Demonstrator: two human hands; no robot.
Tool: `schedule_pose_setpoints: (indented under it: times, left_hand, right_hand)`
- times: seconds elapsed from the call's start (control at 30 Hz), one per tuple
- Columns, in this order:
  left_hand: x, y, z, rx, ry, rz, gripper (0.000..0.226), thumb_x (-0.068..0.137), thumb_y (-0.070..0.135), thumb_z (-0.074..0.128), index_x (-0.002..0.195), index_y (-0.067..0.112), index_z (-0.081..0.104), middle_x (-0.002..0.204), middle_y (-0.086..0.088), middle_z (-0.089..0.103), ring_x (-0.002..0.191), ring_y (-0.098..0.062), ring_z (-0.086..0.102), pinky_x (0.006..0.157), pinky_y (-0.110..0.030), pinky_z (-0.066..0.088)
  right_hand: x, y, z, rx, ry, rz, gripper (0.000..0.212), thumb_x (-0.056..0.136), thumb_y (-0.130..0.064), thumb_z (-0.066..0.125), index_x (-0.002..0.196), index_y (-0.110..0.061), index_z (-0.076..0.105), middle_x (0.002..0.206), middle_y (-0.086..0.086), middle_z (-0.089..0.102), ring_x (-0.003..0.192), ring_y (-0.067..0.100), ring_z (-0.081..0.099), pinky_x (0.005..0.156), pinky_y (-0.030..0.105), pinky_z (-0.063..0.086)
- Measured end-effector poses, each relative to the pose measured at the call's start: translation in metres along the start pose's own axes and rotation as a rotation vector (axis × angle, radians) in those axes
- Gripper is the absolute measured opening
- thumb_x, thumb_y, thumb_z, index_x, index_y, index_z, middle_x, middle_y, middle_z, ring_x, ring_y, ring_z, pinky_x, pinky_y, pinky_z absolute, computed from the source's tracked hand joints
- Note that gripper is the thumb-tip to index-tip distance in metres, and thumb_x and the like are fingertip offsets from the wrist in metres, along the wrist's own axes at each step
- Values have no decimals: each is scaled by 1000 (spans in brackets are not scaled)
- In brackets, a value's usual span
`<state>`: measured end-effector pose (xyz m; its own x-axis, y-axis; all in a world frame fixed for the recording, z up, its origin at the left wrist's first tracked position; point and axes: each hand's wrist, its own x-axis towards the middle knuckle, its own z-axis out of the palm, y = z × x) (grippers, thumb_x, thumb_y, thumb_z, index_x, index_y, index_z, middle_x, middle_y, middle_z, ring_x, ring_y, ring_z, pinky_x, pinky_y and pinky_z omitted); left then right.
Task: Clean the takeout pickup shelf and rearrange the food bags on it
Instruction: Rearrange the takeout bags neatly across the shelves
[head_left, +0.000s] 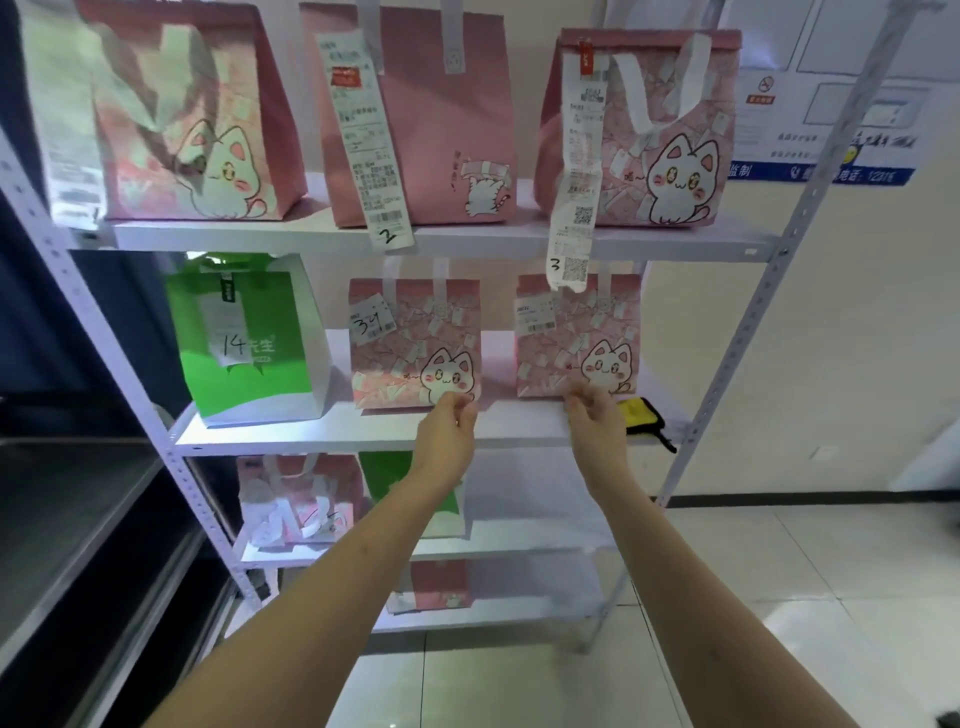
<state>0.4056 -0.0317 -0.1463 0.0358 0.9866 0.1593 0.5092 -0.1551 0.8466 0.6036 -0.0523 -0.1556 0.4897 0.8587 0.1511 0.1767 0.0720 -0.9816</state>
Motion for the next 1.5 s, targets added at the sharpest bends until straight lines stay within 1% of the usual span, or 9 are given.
schedule_pose_setpoints:
  times: [0.13,0.23,0.33,0.5,0.67,0.83,0.93,1.3,1.5]
  left_hand:
    - [-33,-20,-26,2,-8,-45,32,109,26,40,135,13,55,111,0,62,74,-8,58,65,-28,46]
    - [-56,-42,-43,40,5,-49,31,108,27,42,132,13,56,117,-4,67,91,-17,60,78,-32,45]
    - [-75,-63,-61,68,19,-69,27,108,24,43,128,11,58,112,-2,65,94,-18,57,77,-31,40]
    - [-98,-102,-94,325,62,22,36,108,30,42,138,14,53,129,-6,64,115,-27,62,91,-45,53]
    - [-119,-141,-119,655,64,94,30,106,33,45,130,19,57,128,-4,63,106,-26,62,82,-40,52]
    - [-128,-182,-132,808,85,93,32,103,33,49,131,21,58,129,-1,63,114,-24,60,92,-39,50]
    - [-130,-206,-136,836,81,49,37,103,35,49,137,22,55,134,-1,62,121,-24,58,97,-40,50]
    - [-113,-252,-134,857,72,-121,34,103,36,46,132,22,56,124,1,63,108,-24,61,85,-39,49]
    - [-112,-274,-126,810,47,-196,23,102,31,49,120,19,57,119,0,63,107,-25,60,84,-39,50]
  right_hand:
    - [-48,-5,25,-67,-35,-62,19,102,-16,56,117,-15,67,109,-5,68,99,10,62,81,21,46]
    - [-78,-3,44,-84,-75,-49,19,103,-19,56,118,-18,67,108,-8,68,100,7,63,82,19,46]
    - [-102,1,61,-111,-127,-58,20,104,-20,55,121,-19,66,112,-9,68,103,3,62,84,18,46]
    - [-134,13,90,-335,-259,-154,26,105,-21,52,128,-16,64,121,-2,66,108,12,61,98,30,50]
    - [-156,38,118,-679,-371,-459,29,101,-19,54,127,-14,65,128,4,64,117,23,59,104,38,47]
    - [-169,59,150,-868,-451,-519,33,99,-22,57,131,-18,62,130,3,61,119,23,57,103,41,50]
    - [-171,74,167,-884,-497,-533,32,99,-22,57,130,-17,61,129,4,61,116,25,57,100,42,50]
    - [-168,127,229,-836,-674,-461,29,97,-19,57,125,-16,64,127,6,60,115,30,55,94,46,50]
    - [-166,147,255,-816,-740,-427,27,96,-19,58,122,-15,64,121,5,61,111,32,56,91,47,50]
